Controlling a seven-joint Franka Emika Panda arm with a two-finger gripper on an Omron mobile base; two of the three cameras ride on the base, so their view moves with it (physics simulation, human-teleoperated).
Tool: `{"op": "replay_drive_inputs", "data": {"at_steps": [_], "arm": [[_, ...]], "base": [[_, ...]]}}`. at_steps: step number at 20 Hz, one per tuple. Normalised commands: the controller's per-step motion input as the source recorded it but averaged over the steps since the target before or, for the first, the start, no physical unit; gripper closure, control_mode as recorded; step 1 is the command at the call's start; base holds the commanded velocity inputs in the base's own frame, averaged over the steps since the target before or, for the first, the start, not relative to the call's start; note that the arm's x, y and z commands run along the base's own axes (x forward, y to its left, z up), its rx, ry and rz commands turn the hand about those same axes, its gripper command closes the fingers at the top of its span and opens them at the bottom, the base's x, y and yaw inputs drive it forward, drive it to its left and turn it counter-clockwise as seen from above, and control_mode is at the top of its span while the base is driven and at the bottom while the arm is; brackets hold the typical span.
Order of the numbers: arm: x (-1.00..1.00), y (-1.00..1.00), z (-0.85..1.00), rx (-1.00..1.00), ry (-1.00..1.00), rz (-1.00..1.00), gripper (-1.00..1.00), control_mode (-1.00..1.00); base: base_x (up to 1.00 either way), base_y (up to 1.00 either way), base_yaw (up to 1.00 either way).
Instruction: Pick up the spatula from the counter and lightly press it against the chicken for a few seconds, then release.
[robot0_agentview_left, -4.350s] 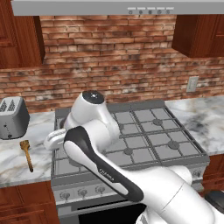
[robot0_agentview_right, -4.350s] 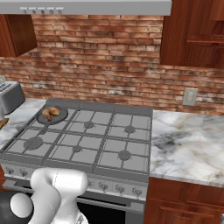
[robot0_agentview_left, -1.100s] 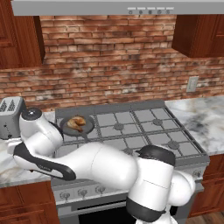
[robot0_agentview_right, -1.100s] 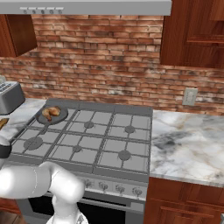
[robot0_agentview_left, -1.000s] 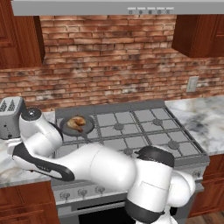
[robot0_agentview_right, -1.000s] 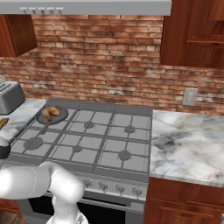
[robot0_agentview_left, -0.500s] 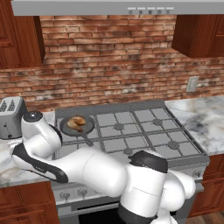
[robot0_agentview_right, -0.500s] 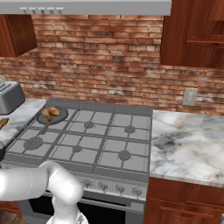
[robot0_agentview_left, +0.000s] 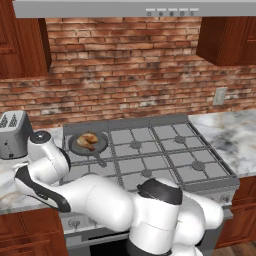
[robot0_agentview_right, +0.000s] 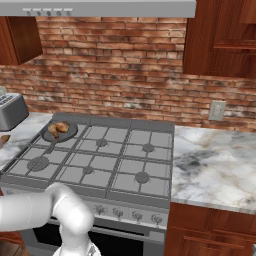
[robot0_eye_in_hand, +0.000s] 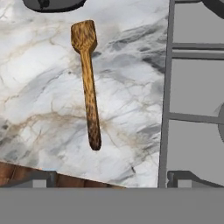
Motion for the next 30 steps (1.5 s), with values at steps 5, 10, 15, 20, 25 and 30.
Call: {"op": "replay_drive_inputs", "data": {"at_steps": [5, 10, 15, 20, 25, 30], "arm": [[0.24, 0.00, -0.14, 0.00, 0.03, 0.01, -1.00, -1.00], [0.27, 0.03, -0.14, 0.00, 0.05, 0.00, -1.00, -1.00], [0.30, 0.07, -0.18, 0.00, 0.07, 0.00, -1.00, -1.00], [0.28, 0.22, -0.17, 0.00, 0.06, 0.00, -1.00, -1.00], [0.23, 0.32, -0.14, 0.00, 0.06, 0.00, -1.00, -1.00], [0.16, 0.34, -0.13, 0.00, 0.05, 0.00, -1.00, -1.00]], "base": [[0.00, 0.00, 0.00], [0.00, 0.00, 0.00], [0.00, 0.00, 0.00], [0.00, 0.00, 0.00], [0.00, 0.00, 0.00], [0.00, 0.00, 0.00]]}}
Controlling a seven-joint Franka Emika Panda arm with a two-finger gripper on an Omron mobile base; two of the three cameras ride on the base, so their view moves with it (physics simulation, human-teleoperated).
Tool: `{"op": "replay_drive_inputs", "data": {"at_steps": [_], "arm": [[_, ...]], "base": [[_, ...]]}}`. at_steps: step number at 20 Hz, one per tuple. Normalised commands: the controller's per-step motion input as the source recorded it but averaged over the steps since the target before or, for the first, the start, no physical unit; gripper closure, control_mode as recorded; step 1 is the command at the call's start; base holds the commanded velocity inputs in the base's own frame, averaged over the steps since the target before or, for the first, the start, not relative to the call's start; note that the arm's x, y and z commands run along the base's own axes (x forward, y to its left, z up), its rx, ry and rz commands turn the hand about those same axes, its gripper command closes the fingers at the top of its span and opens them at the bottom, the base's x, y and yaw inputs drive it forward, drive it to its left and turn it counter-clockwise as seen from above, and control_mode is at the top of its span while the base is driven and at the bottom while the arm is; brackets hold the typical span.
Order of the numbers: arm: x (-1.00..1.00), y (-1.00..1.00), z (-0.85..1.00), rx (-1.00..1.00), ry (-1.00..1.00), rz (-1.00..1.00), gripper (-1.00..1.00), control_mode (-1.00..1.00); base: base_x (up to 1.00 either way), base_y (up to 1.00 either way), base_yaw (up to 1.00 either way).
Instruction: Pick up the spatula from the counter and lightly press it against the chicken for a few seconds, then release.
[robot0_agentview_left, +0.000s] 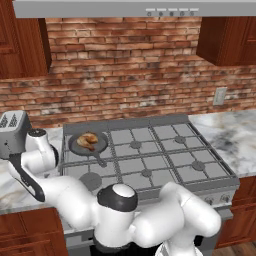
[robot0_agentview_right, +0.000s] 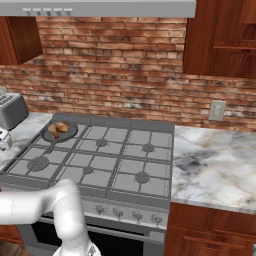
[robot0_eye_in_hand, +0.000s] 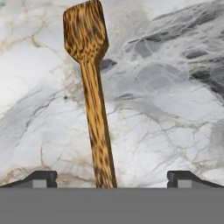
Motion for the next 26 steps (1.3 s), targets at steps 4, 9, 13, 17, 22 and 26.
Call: {"op": "replay_drive_inputs", "data": {"at_steps": [4, 9, 13, 17, 22, 26], "arm": [[0.09, 0.23, -0.22, 0.00, 0.05, 0.00, -1.00, -1.00], [0.05, 0.06, -0.34, -0.01, 0.06, 0.00, -1.00, -1.00], [0.07, 0.13, -0.33, 0.00, 0.06, 0.00, -1.00, -1.00], [0.09, 0.28, -0.31, -0.01, 0.05, 0.00, -1.00, -1.00], [0.10, 0.41, -0.30, -0.03, 0.04, 0.00, 1.00, -1.00], [0.01, 0.25, -0.35, -0.07, 0.08, 0.00, 1.00, -1.00]], "base": [[0.00, 0.00, 0.00], [0.00, 0.00, 0.00], [0.00, 0.00, 0.00], [0.00, 0.00, 0.00], [0.00, 0.00, 0.00], [0.00, 0.00, 0.00]]}}
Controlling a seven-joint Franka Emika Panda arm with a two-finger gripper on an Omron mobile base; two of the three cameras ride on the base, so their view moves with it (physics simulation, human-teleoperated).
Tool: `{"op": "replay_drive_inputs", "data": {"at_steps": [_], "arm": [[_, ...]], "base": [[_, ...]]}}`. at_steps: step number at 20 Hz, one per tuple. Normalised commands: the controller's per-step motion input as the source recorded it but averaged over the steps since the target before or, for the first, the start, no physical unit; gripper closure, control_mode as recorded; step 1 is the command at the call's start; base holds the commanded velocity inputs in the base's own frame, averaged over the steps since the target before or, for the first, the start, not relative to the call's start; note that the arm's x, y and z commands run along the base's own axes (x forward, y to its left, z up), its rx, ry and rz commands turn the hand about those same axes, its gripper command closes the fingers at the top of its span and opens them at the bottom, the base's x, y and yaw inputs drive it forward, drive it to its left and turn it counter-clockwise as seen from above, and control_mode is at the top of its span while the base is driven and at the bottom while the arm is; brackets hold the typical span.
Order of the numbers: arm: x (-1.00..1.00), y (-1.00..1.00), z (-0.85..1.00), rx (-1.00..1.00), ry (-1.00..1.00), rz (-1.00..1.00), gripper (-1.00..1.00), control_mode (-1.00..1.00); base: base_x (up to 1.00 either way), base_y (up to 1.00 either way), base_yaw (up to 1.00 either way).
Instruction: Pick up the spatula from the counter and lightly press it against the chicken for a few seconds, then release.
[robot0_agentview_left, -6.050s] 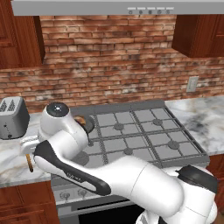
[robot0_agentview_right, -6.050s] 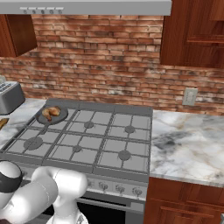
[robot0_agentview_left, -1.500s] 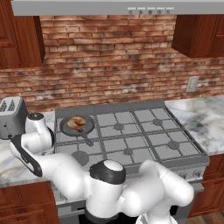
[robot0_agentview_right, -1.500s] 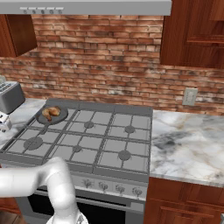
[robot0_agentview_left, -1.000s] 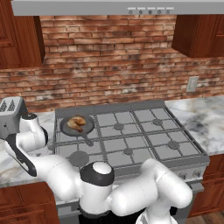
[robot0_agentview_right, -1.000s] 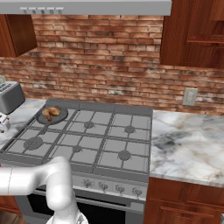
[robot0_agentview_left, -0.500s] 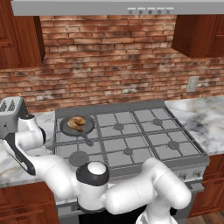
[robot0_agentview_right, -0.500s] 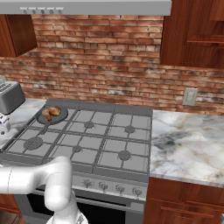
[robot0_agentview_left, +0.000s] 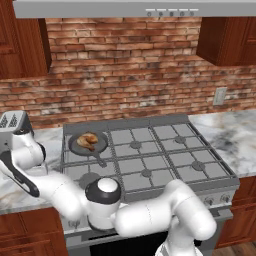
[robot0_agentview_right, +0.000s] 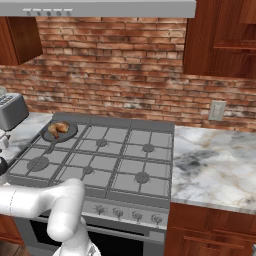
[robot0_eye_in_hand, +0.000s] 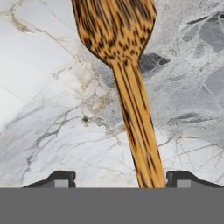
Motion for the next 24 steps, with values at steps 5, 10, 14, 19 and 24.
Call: {"op": "replay_drive_inputs", "data": {"at_steps": [5, 10, 14, 19, 24], "arm": [[0.00, -0.05, -0.36, -0.08, 0.06, 0.00, 1.00, -1.00], [0.00, -0.20, -0.37, -0.08, 0.04, 0.00, 1.00, -1.00], [0.00, -0.09, -0.44, -0.08, 0.06, 0.00, 1.00, -1.00], [-0.20, -0.06, -0.29, -0.03, 0.01, 0.00, 1.00, -1.00], [-0.73, -0.37, 0.05, 0.00, -0.12, 0.00, 1.00, -1.00]], "base": [[0.00, 0.00, 0.00], [0.00, 0.00, 0.00], [0.00, 0.00, 0.00], [0.00, 0.00, 0.00], [0.00, 0.00, 0.00]]}}
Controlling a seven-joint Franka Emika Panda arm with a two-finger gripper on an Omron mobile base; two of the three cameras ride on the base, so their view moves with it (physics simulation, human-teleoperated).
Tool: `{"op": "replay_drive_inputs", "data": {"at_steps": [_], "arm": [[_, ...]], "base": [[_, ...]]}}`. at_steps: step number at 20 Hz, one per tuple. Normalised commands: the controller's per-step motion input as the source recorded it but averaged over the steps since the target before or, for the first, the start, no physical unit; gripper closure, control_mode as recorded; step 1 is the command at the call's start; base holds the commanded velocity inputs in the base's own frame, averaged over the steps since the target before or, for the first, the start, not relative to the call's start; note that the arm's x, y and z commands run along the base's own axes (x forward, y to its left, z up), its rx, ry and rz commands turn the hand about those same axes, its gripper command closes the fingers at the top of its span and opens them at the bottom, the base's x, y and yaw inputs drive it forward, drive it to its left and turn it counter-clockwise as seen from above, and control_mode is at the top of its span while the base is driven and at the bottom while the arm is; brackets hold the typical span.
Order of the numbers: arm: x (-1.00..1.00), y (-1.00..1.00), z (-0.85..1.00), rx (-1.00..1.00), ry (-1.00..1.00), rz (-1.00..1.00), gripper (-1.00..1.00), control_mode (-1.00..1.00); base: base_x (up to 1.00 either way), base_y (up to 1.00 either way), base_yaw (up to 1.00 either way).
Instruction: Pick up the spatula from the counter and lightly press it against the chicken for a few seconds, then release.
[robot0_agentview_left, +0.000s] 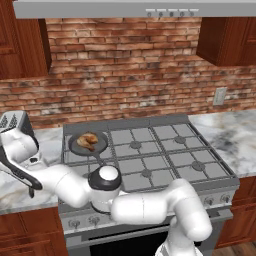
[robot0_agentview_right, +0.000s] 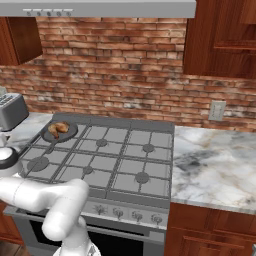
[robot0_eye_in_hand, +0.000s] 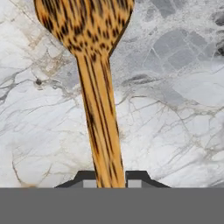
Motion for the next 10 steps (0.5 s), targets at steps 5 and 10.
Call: {"op": "replay_drive_inputs", "data": {"at_steps": [5, 10], "arm": [[-0.66, -0.59, 0.17, 0.00, -0.19, 0.00, 1.00, -1.00], [-0.03, -0.74, 0.14, 0.00, -0.17, 0.00, 1.00, -1.00]], "base": [[0.00, 0.00, 0.00], [0.00, 0.00, 0.00]]}}
